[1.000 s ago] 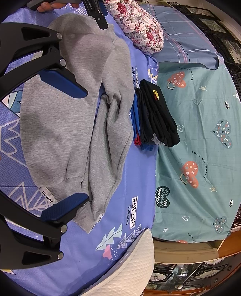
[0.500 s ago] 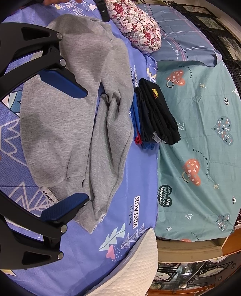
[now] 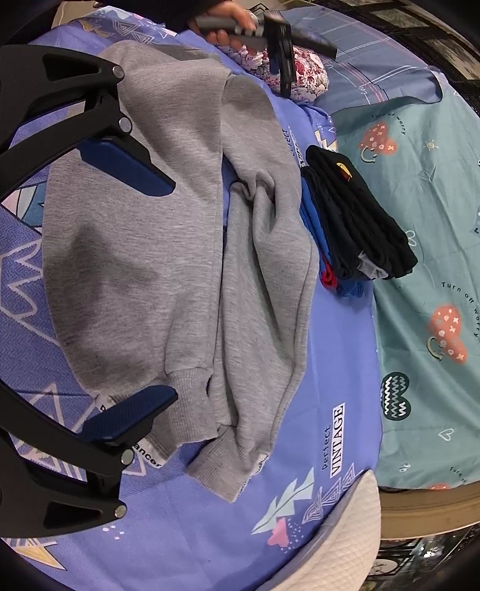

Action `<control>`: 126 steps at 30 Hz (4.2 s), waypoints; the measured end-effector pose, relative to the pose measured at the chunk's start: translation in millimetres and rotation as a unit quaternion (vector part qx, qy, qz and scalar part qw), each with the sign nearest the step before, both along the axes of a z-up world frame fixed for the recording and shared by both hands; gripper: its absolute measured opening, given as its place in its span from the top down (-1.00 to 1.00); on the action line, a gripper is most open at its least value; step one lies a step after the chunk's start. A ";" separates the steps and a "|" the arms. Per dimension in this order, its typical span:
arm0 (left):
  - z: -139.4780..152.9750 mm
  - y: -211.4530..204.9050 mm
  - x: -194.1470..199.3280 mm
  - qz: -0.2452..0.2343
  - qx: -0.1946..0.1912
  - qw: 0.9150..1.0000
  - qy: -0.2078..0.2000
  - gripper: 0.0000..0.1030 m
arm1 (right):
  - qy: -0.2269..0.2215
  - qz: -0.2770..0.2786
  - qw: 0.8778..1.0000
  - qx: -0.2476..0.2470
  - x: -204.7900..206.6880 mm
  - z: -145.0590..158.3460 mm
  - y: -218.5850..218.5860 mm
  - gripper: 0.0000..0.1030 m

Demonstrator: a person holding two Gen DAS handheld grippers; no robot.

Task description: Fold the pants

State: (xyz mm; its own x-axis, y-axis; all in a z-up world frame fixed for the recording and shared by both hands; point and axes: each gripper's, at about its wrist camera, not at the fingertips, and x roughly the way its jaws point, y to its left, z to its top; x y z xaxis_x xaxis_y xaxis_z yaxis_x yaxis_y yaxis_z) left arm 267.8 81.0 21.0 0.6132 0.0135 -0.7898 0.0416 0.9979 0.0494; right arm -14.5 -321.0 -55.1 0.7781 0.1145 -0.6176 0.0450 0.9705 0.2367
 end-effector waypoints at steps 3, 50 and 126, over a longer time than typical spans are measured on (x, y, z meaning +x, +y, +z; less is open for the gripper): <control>-31.4 -0.1 21.3 0.001 -0.006 0.998 0.065 -0.63 | 0.006 0.001 1.000 0.007 1.3 -1.5 -1.8 -0.97; -33.8 -36.3 5.2 -0.056 -0.018 0.998 0.025 0.59 | 0.117 -0.102 0.988 0.000 90.7 -4.4 -141.3 0.60; -70.2 99.2 -137.7 0.148 -0.212 0.963 0.073 0.55 | 0.083 -0.043 0.979 0.183 -37.2 -3.6 -127.3 -0.31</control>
